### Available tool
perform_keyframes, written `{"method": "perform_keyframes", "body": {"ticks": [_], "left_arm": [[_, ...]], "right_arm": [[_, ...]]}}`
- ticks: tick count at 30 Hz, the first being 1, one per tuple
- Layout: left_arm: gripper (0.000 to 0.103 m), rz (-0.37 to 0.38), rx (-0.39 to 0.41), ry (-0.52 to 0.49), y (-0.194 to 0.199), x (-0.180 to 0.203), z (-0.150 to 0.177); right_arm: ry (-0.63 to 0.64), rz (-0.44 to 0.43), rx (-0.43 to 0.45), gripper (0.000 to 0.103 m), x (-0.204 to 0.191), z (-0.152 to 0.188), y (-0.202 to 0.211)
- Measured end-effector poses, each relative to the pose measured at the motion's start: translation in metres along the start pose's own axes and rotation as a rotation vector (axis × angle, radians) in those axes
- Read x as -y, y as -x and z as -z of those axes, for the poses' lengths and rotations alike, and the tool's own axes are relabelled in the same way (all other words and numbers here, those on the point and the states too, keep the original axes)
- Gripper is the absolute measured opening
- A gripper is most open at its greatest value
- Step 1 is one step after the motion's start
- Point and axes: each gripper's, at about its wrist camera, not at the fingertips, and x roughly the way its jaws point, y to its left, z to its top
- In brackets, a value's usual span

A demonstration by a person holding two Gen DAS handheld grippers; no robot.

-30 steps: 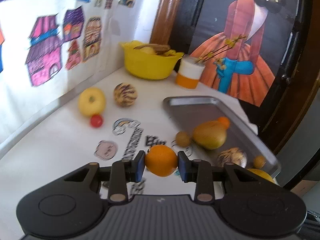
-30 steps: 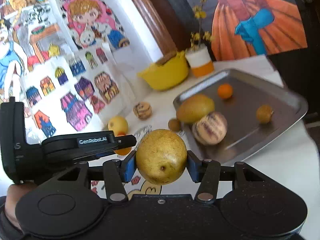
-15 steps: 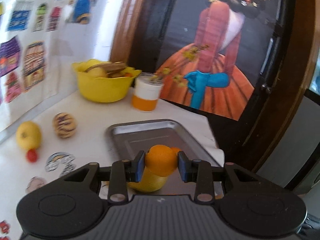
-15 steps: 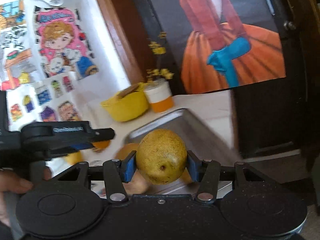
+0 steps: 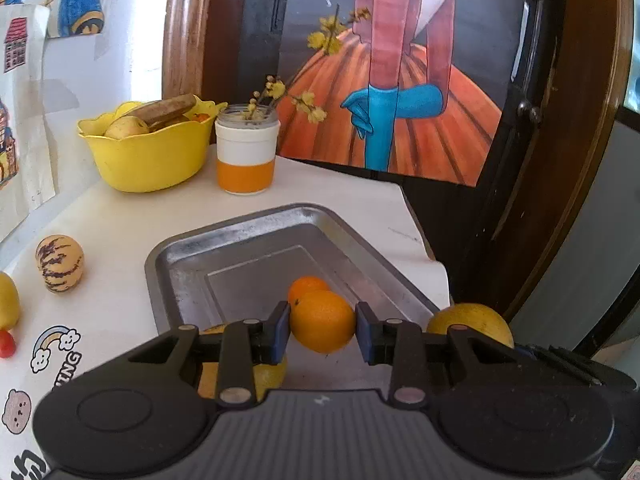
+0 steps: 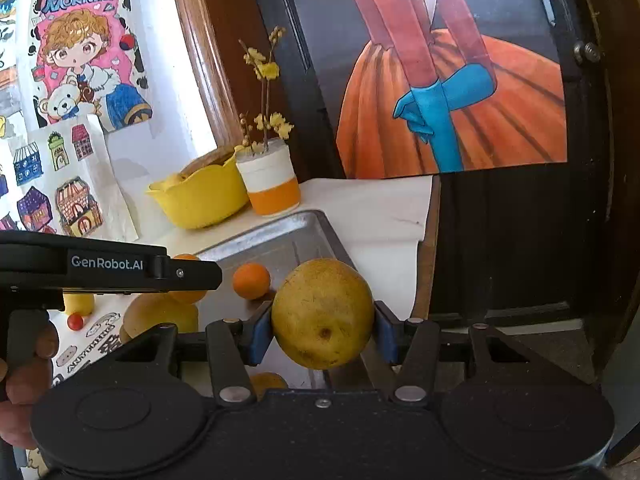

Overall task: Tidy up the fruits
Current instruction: 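Lower the tangerine with the left tool onto the tray while the right tool releases the pear there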

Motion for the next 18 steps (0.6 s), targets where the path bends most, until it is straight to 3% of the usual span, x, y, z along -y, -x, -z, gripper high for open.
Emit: {"method": "perform_keyframes", "body": {"ticks": [12, 15, 18], "left_arm": [[0.039, -0.032, -0.036, -0.02, -0.0082, 0.0035, 0.002], [0.048, -0.011, -0.036, -0.003, -0.0085, 0.0025, 0.0015], [0.058, 0.004, -0.03, 0.016, -0.0064, 0.0035, 0.0006]], "right_arm": [[0.054, 0.013, 0.019, 0.055, -0.0087, 0.0024, -0.0022], [0.064, 0.017, 0.018, 0.057, -0.0092, 0.0025, -0.0019], [0.07, 0.026, 0.021, 0.067, -0.0097, 0.0047, 0.0017]]}}
